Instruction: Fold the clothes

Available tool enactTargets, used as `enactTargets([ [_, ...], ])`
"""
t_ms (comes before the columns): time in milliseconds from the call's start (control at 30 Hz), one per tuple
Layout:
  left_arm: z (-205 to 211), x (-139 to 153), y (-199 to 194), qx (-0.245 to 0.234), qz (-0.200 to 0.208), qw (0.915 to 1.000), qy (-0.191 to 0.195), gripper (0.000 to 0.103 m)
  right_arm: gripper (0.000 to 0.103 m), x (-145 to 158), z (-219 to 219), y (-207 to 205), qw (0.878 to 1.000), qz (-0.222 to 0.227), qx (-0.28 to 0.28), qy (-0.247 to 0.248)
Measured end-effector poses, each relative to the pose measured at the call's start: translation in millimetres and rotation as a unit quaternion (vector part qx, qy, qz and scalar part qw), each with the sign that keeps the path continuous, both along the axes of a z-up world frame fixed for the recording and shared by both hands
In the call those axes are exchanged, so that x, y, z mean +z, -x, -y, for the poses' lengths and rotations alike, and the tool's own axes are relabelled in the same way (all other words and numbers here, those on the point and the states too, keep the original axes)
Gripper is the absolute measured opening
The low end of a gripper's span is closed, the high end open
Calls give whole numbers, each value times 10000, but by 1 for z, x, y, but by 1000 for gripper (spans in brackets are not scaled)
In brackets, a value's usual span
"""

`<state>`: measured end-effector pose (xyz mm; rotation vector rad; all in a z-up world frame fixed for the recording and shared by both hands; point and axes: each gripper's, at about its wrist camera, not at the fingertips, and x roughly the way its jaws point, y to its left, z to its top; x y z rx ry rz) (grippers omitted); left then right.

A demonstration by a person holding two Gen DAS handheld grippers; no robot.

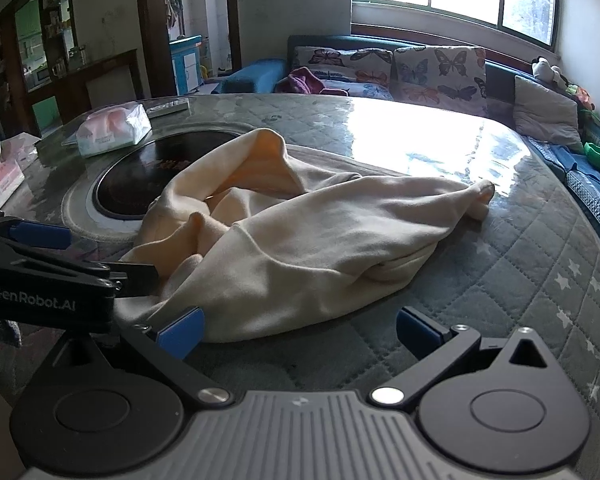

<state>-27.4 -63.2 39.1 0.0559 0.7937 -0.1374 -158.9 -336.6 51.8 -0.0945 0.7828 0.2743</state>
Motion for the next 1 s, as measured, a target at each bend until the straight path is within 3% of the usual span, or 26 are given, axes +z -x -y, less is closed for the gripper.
enactTargets([
  [300, 2, 6, -20, -94, 116, 9999, -85, 103, 103, 0, 13, -25, 9999, -9, -148, -21],
  [700, 24, 21, -100, -407, 505, 9970, -424, 98, 101, 12, 41, -74, 9988, 98, -387, -286],
  [1000, 44, -6, -167, -1012, -9, 9946, -248, 93, 90, 16, 76, -127, 9963, 109, -777, -341],
])
